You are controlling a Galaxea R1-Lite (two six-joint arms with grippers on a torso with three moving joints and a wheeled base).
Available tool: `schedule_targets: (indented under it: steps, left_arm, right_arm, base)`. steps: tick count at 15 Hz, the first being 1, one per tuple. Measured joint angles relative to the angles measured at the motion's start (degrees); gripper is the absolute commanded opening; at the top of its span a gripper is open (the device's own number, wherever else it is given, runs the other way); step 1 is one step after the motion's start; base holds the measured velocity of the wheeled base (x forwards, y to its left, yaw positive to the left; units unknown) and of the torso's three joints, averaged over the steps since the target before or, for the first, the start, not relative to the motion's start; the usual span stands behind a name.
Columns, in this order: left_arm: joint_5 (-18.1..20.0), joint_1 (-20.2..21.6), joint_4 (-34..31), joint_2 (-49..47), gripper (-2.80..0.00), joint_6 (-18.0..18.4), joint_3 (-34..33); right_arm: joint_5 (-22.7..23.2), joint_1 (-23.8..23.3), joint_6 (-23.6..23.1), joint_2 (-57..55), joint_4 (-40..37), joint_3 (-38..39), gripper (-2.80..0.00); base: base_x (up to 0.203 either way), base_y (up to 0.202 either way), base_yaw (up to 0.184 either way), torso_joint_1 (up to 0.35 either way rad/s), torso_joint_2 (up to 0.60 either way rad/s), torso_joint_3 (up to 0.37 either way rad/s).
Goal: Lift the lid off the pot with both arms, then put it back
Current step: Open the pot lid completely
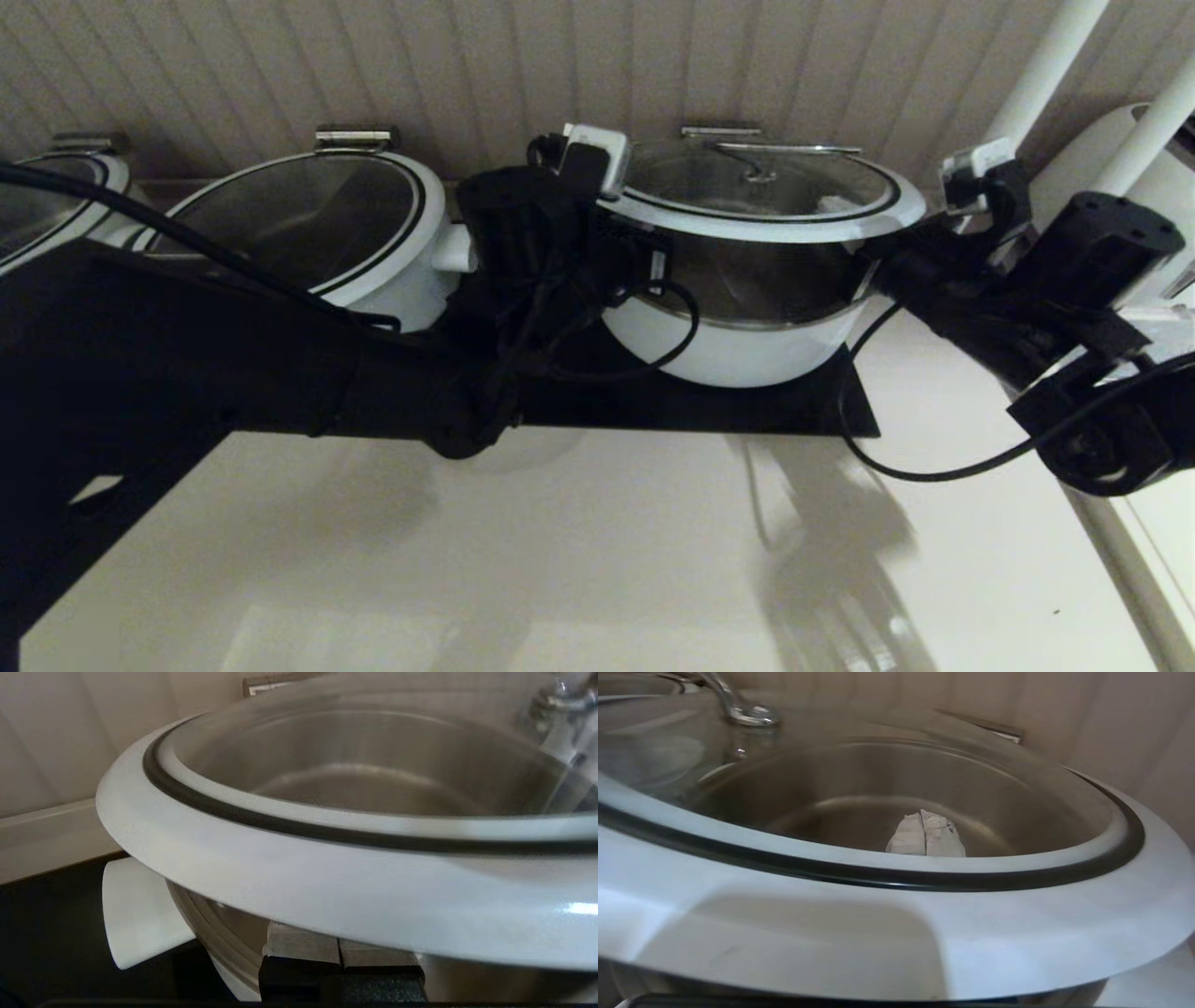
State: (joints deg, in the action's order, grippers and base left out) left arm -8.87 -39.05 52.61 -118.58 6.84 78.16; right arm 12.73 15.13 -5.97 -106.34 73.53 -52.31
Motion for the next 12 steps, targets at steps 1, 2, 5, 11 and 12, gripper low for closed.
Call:
schedule_targets:
  steps: [1,2,5,11,12]
  left_arm:
    - [0.00,0.00,0.05,0.27,-2.80,0.70,-0.70]
    - [-0.01,0.00,0.09,0.67,-2.80,1.30,-1.74]
    - [-0.02,-0.01,0.13,2.47,-2.80,2.17,-5.63]
    - [0.06,-0.67,0.16,8.26,-2.80,3.90,-13.80]
    - [0.08,-0.78,0.16,9.38,-2.80,3.96,-15.34]
  right_arm:
    - [0.02,-0.13,-0.03,-0.10,-0.02,-0.32,-2.80]
    - [-0.03,-0.17,-0.03,-0.11,-0.03,-0.50,-2.80]
    - [0.02,-0.26,-0.04,0.19,-0.05,-0.69,-2.80]
    - [0.11,-0.31,-0.02,0.90,-0.68,-3.88,-2.80]
    - [0.08,-0.31,-0.05,1.01,-0.70,-4.08,-2.80]
  base:
    - [0.000,0.000,0.000,0.000,0.00,0.000]
    - [0.000,0.000,0.000,0.000,0.00,0.000]
    - [0.000,0.000,0.000,0.000,0.00,0.000]
    - [0.000,0.000,0.000,0.000,0.00,0.000]
    - [0.000,0.000,0.000,0.000,0.00,0.000]
